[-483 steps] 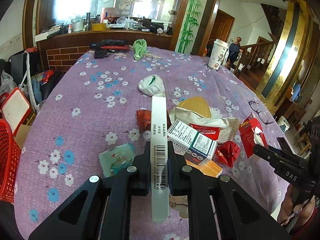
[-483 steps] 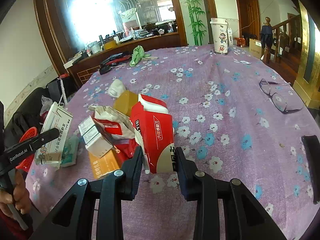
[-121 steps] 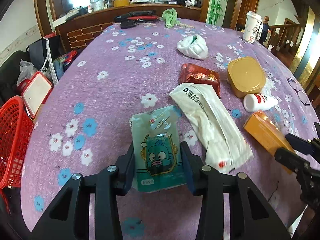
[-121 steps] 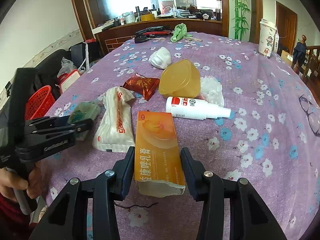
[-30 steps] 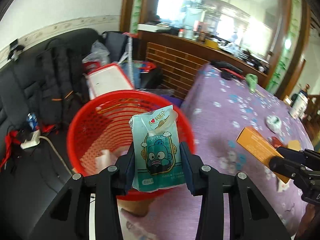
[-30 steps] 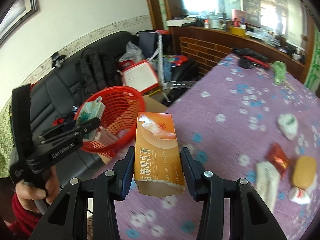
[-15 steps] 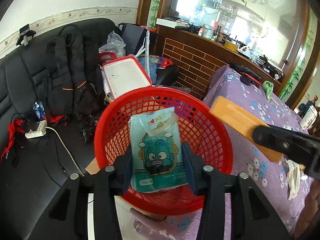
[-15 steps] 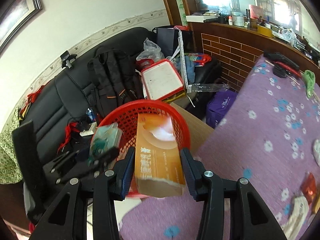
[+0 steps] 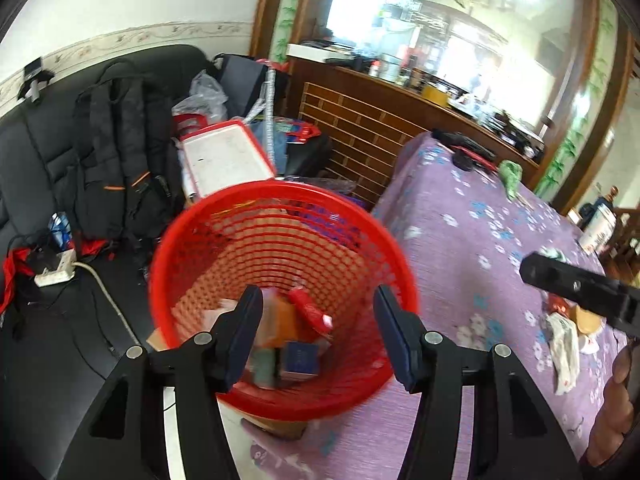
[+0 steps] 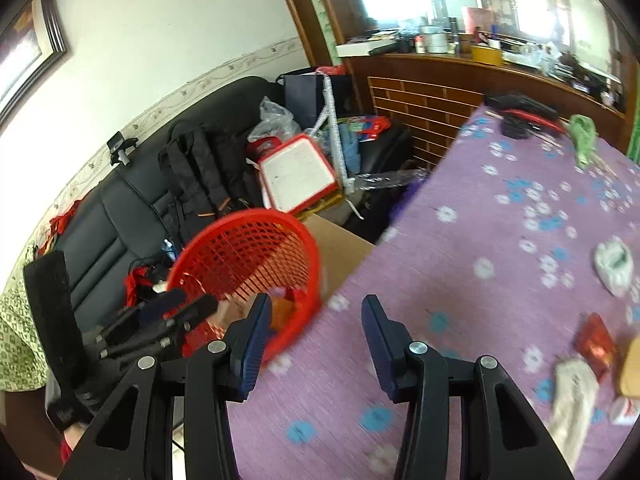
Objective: Collect trash
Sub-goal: 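Move both open tools back over the trash on the table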
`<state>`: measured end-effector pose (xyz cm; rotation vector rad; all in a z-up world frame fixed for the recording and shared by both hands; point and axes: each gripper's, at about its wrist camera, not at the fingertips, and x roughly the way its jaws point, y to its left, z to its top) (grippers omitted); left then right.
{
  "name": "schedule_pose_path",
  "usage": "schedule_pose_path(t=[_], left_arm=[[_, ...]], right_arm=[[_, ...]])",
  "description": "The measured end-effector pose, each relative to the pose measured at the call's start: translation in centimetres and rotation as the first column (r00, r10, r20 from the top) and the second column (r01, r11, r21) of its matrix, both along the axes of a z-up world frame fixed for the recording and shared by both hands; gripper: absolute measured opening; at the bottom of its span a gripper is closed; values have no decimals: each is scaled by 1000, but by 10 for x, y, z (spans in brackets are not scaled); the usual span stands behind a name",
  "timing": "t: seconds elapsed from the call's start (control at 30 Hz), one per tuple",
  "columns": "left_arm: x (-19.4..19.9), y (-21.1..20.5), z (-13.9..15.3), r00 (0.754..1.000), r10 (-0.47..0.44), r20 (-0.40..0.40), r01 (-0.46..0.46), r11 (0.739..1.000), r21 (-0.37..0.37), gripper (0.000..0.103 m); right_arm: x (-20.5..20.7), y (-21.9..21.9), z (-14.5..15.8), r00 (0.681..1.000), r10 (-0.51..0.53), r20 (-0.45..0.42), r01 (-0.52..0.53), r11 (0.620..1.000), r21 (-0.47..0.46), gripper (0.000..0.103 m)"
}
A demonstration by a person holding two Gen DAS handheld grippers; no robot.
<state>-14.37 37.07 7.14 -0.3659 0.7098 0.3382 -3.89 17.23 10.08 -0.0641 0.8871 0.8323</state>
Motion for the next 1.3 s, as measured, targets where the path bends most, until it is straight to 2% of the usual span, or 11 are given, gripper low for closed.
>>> schedule_pose_path(t=[0.3,0.53,0.7,0.8,0.93,1.03,1.13,1.2,1.3], left_arm=[[27,-83,-3,987,-158,-28,159,987,22,61],[51,-156,-13,949,-305,-80,308,951,17,61],[63,-212,-13,908,-406,-107,409,912,11,64],[69,-237,-13,888,-445,-113,447,894,-11,70],[83,-273,-18,859,-494,-135,492,869,-44,71],[95,-295,-23,850,-505,-151,505,862,-43,71],[107,-306,-29,853,-496,-163,497,867,-39,71],[115,-309,-34,857,-484,-178,484,874,-50,71],[124,-310,-38,857,-479,-190,478,877,-57,71]], right_arm=[[-1,-121,-20,985,-164,-52,164,986,2,50],[6,-231,-36,932,-346,-111,351,936,30,50],[18,-293,-37,882,-456,-121,464,884,52,50],[34,-320,-35,856,-504,-120,512,857,53,50],[66,-343,-39,829,-548,-112,553,833,12,50],[88,-354,-53,826,-538,-168,546,838,3,50],[101,-360,-70,830,-500,-246,522,853,27,50],[103,-361,-79,829,-484,-279,510,860,26,51],[93,-357,-84,847,-433,-307,466,884,37,52]])
